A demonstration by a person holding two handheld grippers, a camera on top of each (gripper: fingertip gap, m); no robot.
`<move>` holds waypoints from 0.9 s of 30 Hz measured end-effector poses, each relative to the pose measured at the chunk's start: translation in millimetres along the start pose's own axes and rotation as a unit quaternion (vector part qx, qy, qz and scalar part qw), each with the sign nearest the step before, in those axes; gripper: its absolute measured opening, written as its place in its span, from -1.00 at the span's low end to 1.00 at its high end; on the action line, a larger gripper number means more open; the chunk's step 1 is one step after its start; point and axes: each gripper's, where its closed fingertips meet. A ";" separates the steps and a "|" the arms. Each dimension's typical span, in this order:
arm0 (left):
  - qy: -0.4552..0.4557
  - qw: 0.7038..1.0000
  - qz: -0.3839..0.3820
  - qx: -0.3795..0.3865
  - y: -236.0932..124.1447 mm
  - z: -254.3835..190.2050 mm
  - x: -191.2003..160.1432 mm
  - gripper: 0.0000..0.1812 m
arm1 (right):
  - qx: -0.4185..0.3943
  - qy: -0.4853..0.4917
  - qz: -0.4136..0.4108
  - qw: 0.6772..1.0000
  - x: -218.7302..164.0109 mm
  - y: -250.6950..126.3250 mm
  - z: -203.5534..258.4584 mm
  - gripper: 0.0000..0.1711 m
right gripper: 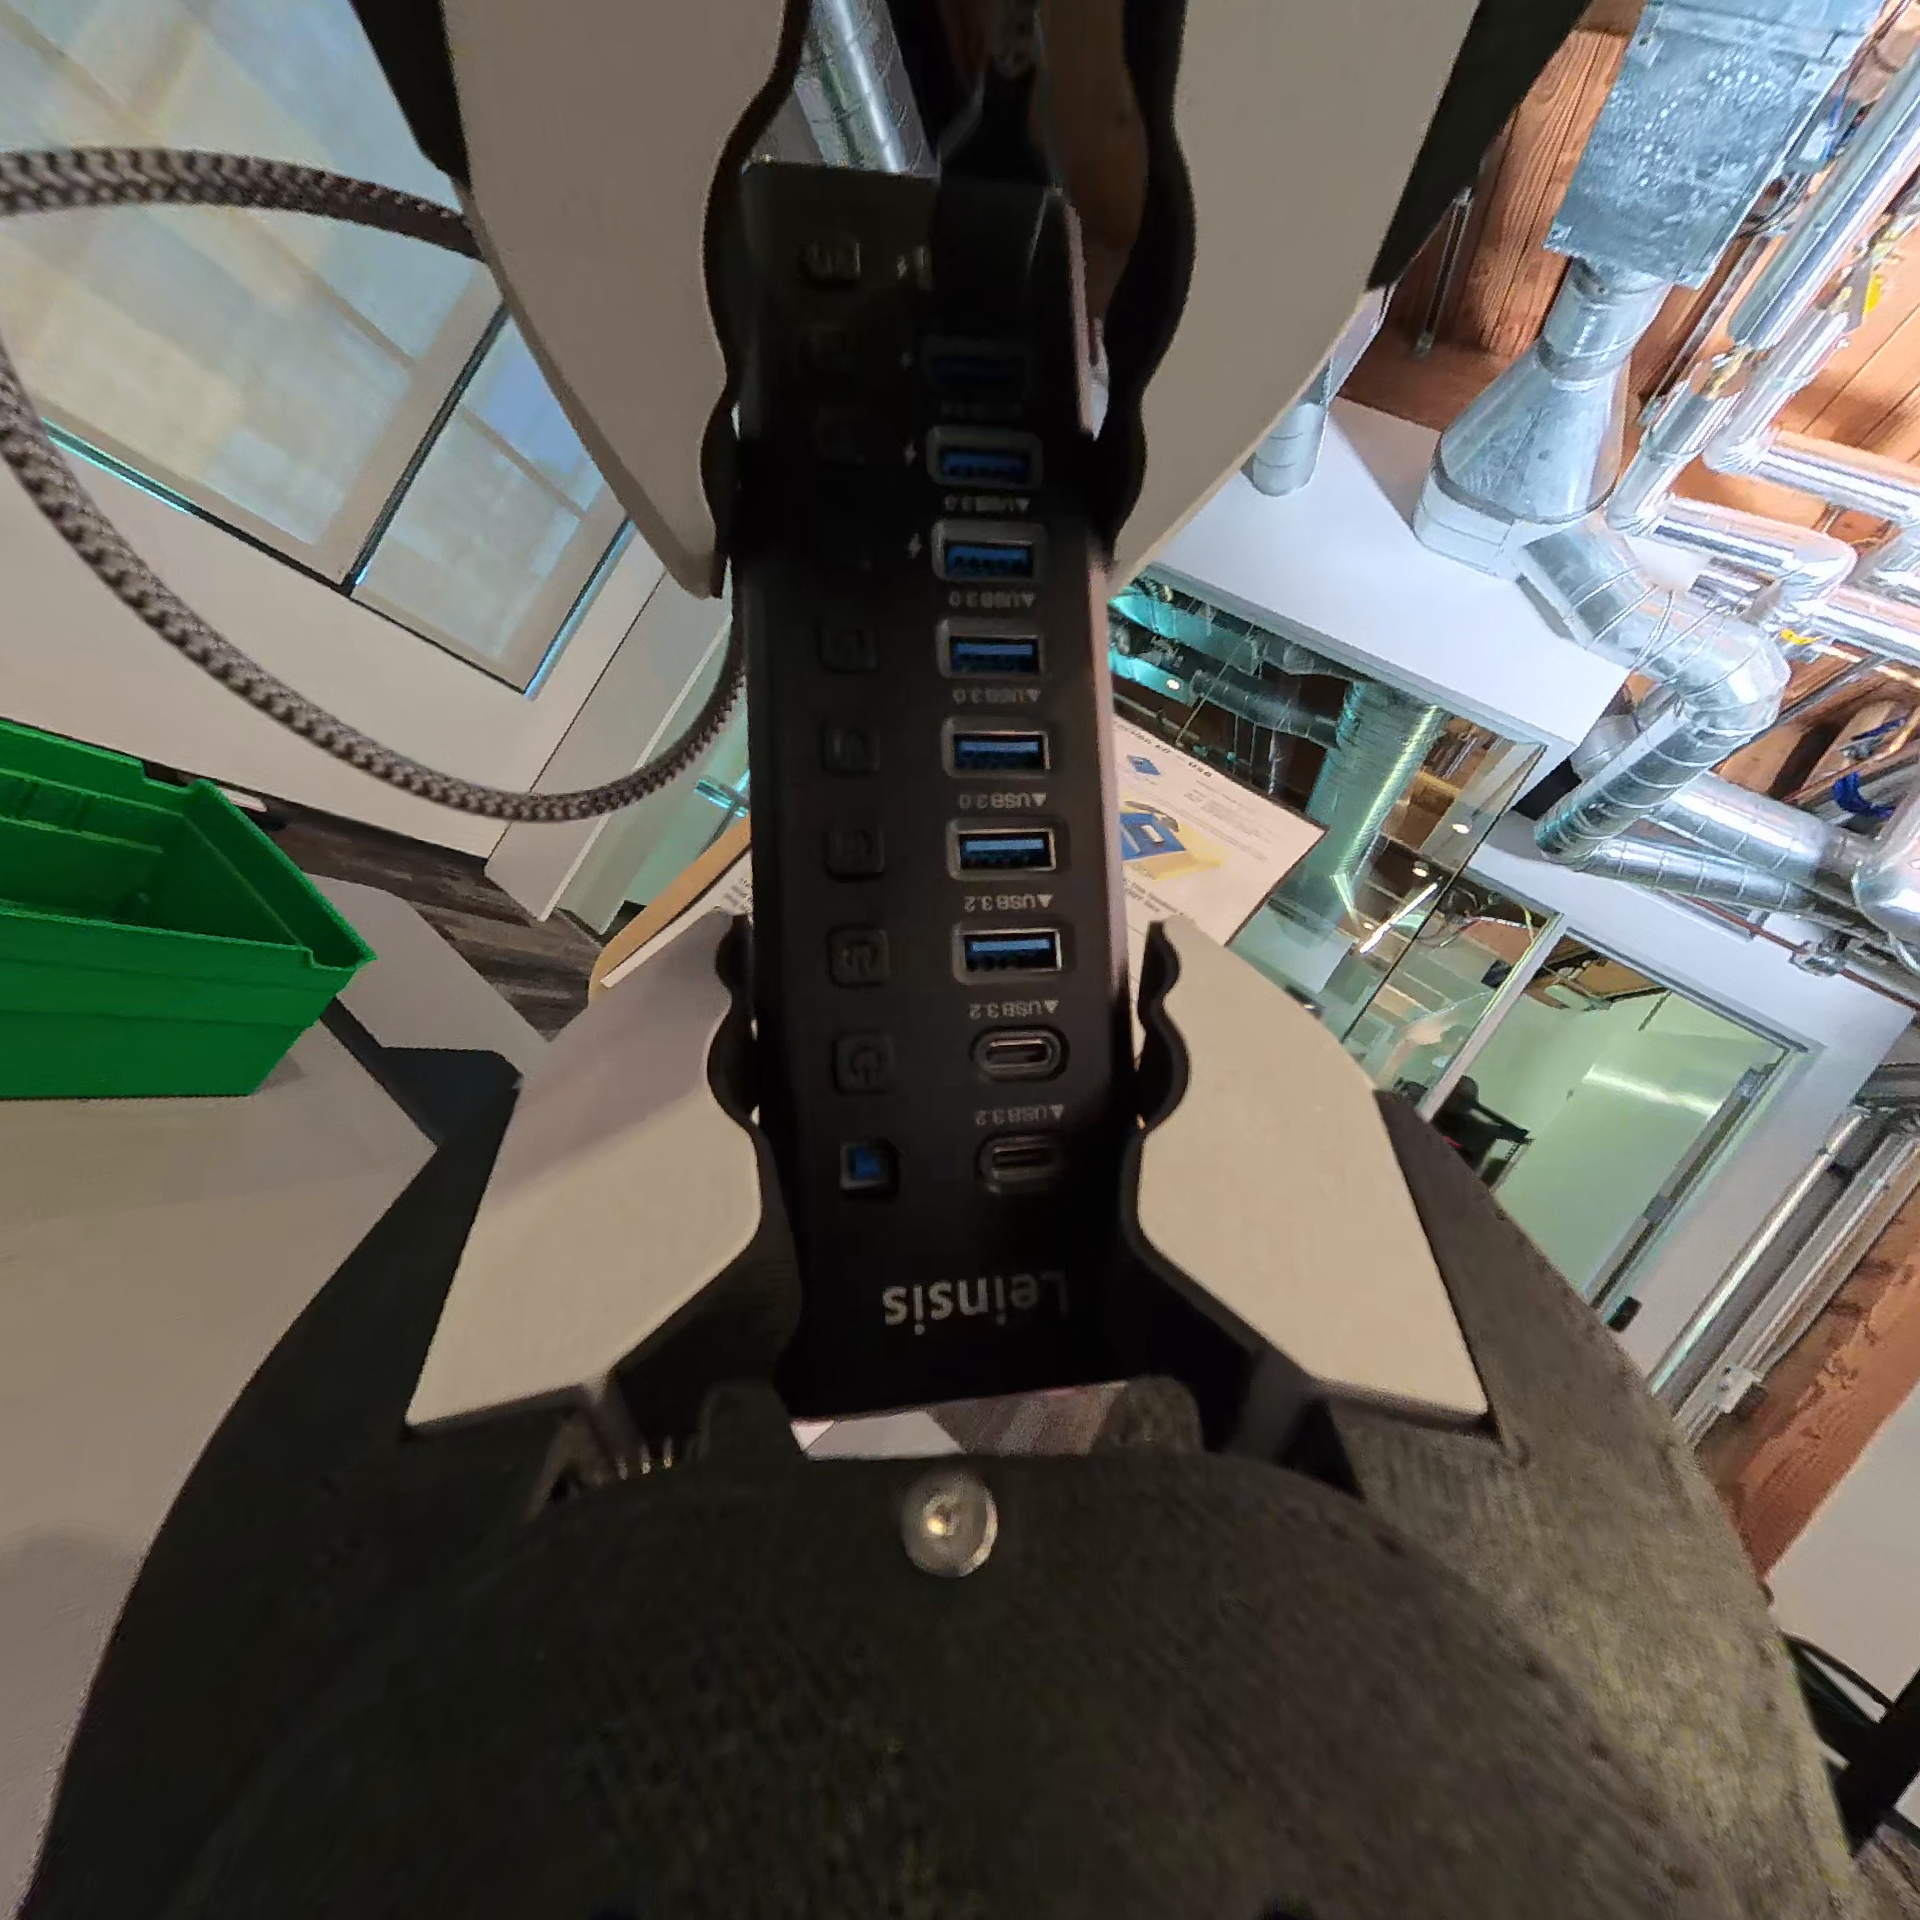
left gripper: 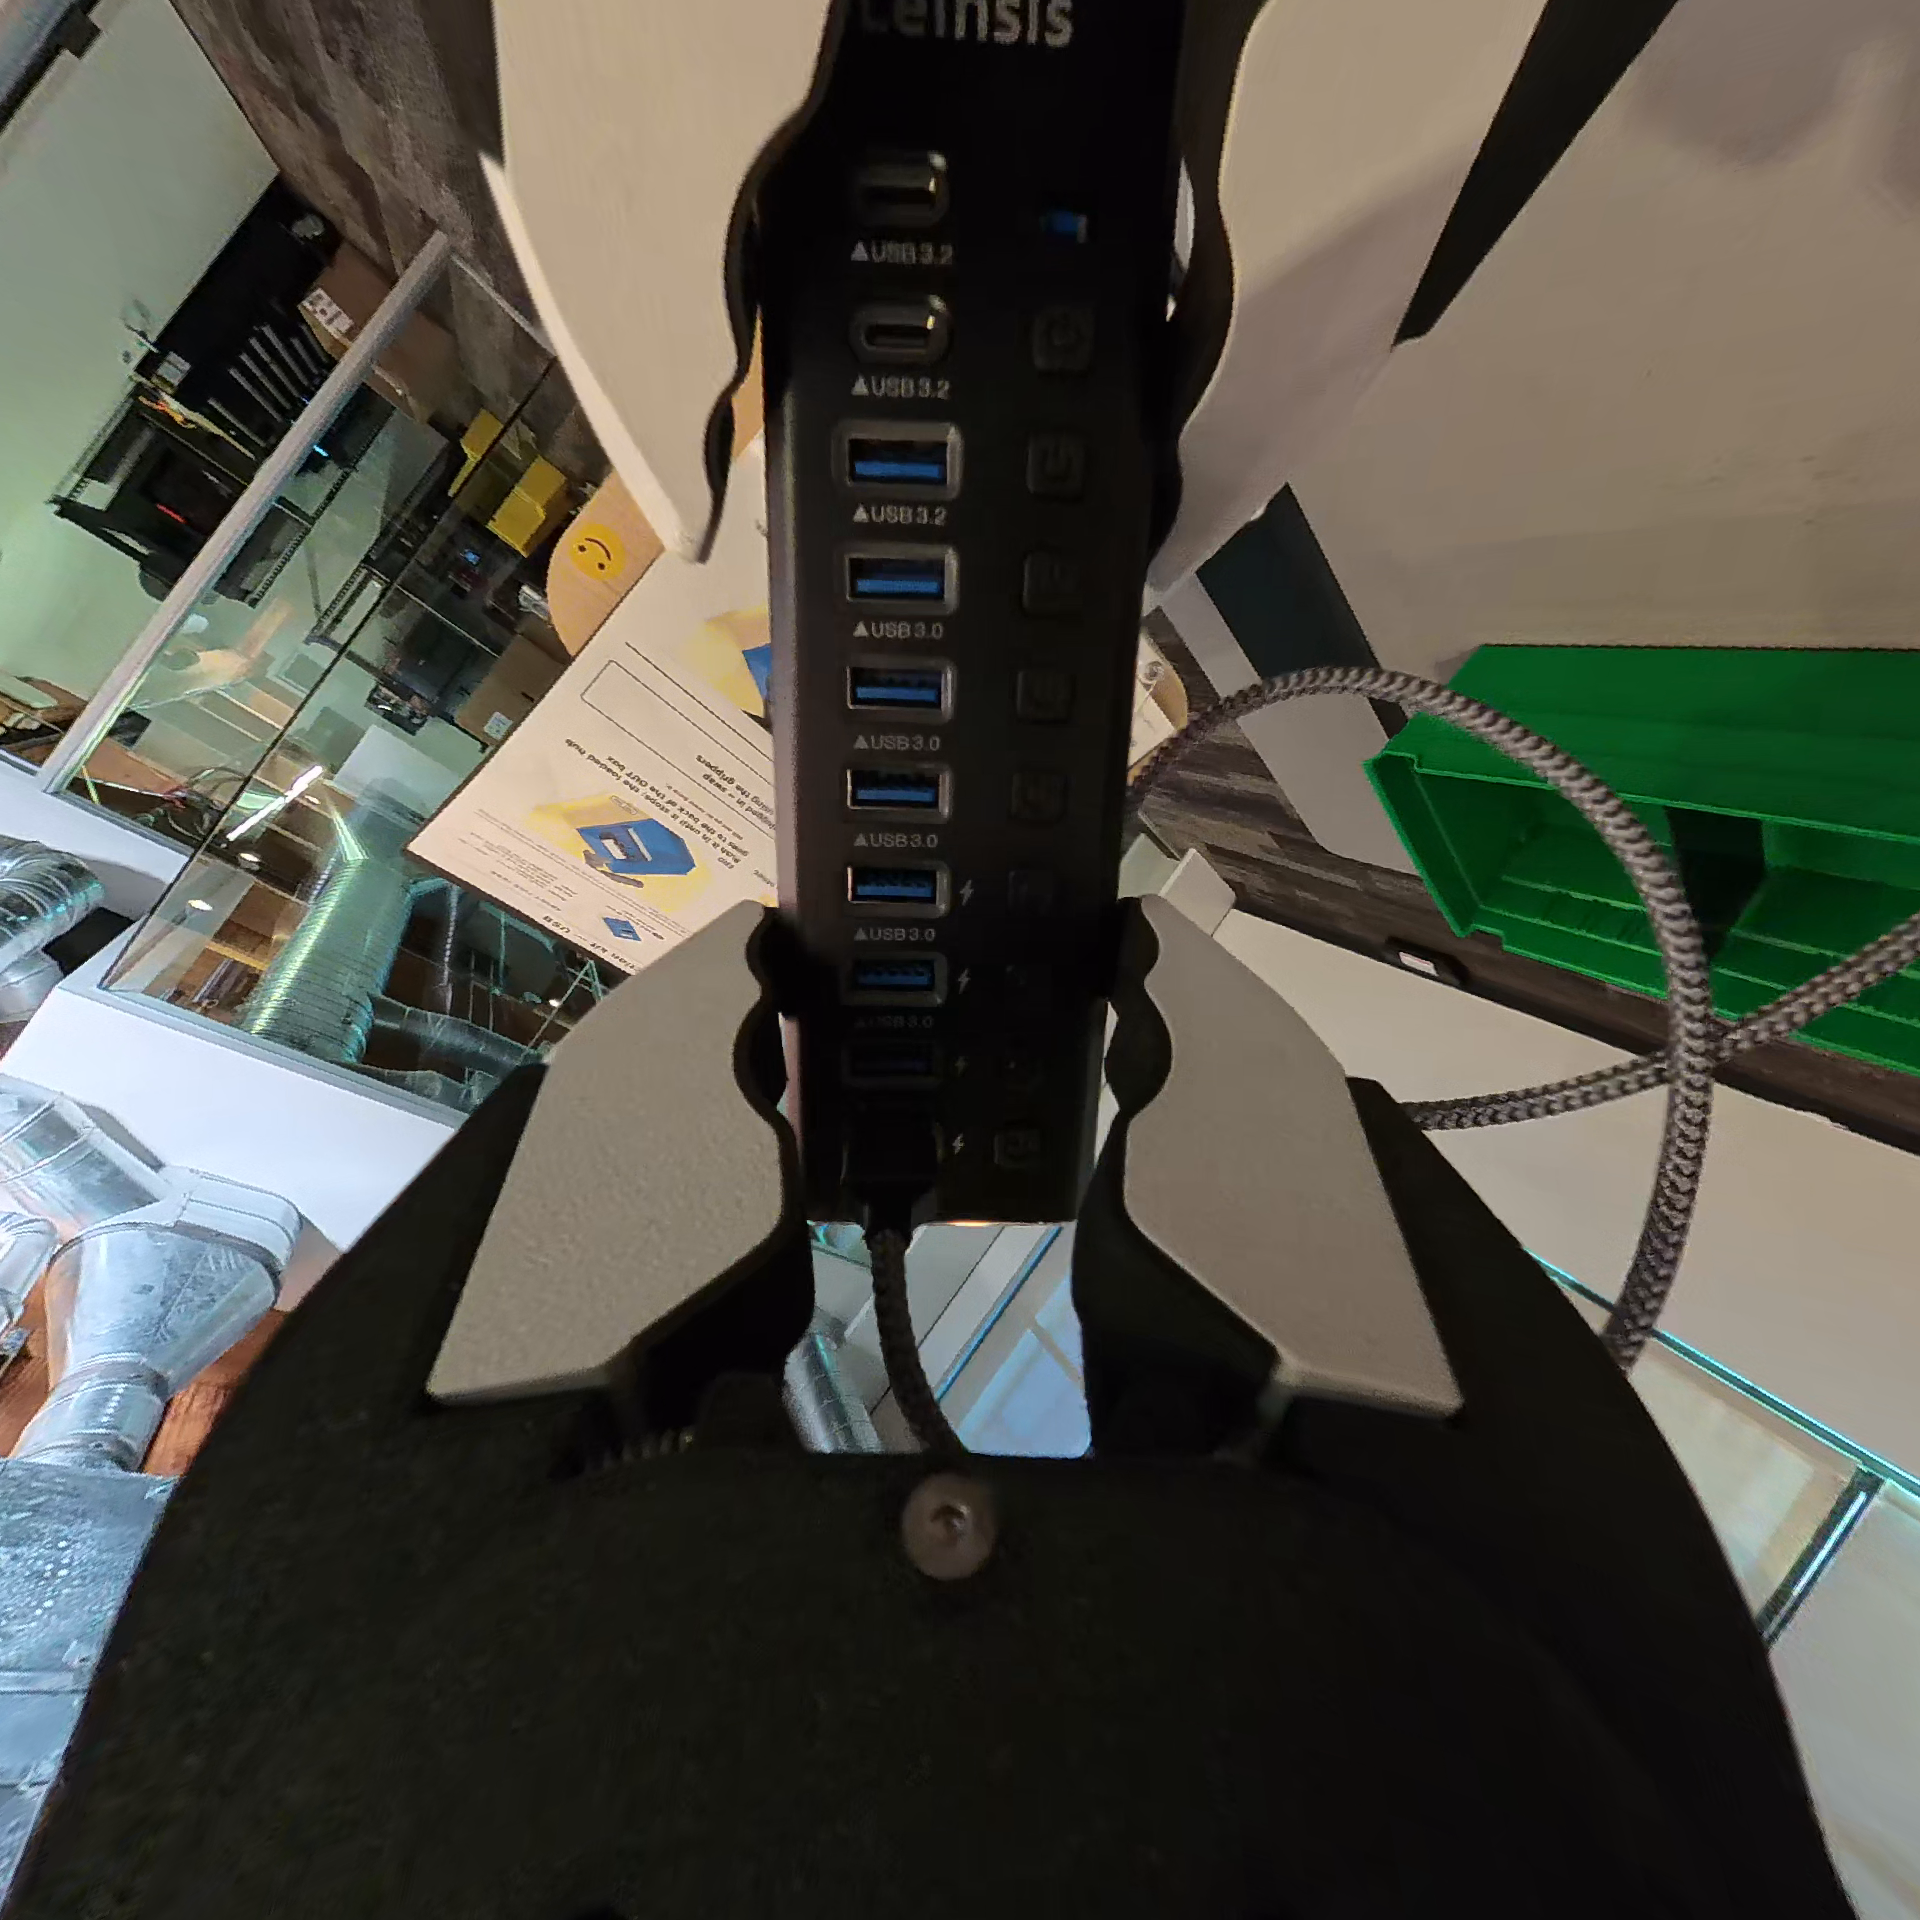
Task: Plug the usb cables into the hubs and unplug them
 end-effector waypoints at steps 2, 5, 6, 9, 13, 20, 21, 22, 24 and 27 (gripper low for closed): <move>0.000 1.000 -0.002 0.001 -1.2 0.5 0.2 -0.34 | 0.000 0.001 0.011 1.000 -1.2 0.9 -0.2 -0.15; 0.001 1.000 -0.004 0.001 -3.4 1.3 0.4 -0.34 | -0.004 0.005 0.018 1.000 -1.5 1.7 -1.2 -0.15; 0.002 1.000 -0.005 0.003 -4.4 1.6 0.7 -0.34 | -0.005 0.007 0.021 1.000 -1.7 2.1 -1.7 -0.16; -0.004 1.000 -0.008 -0.001 -8.2 0.2 2.4 -0.34 | -0.001 0.016 0.046 0.999 -5.1 4.5 -0.5 -0.16; -0.002 1.000 -0.013 -0.010 -12.4 -2.4 6.6 -0.34 | -0.011 0.019 0.040 0.999 -3.7 4.8 -0.2 -0.15; 0.004 0.999 -0.033 -0.016 -15.8 -4.9 19.0 -0.34 | -0.019 0.013 0.054 0.998 -4.7 5.7 -0.6 -0.07; 0.004 0.999 -0.033 -0.019 -16.5 -5.3 21.1 -0.34 | -0.022 0.008 0.055 0.998 -3.4 5.7 -0.2 -0.06; 0.007 0.999 -0.026 -0.020 -16.6 -5.0 21.3 -0.34 | -0.026 0.004 0.059 0.998 -3.3 5.6 -0.4 -0.09; 0.007 1.000 -0.020 -0.023 -15.6 -4.1 21.5 -0.34 | -0.021 0.005 0.073 0.997 -6.5 5.8 -0.2 -0.10; 0.000 0.999 -0.020 -0.029 -14.2 -2.1 22.8 -0.34 | -0.020 0.001 0.088 0.996 -11.3 6.2 -2.1 -0.11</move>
Point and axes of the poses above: each gripper's, where its closed fingertips meet, y out along the fingers, x out of its top, z = x × y across the jaws, and after that the axes turned 14 degrees about -x, right-handed
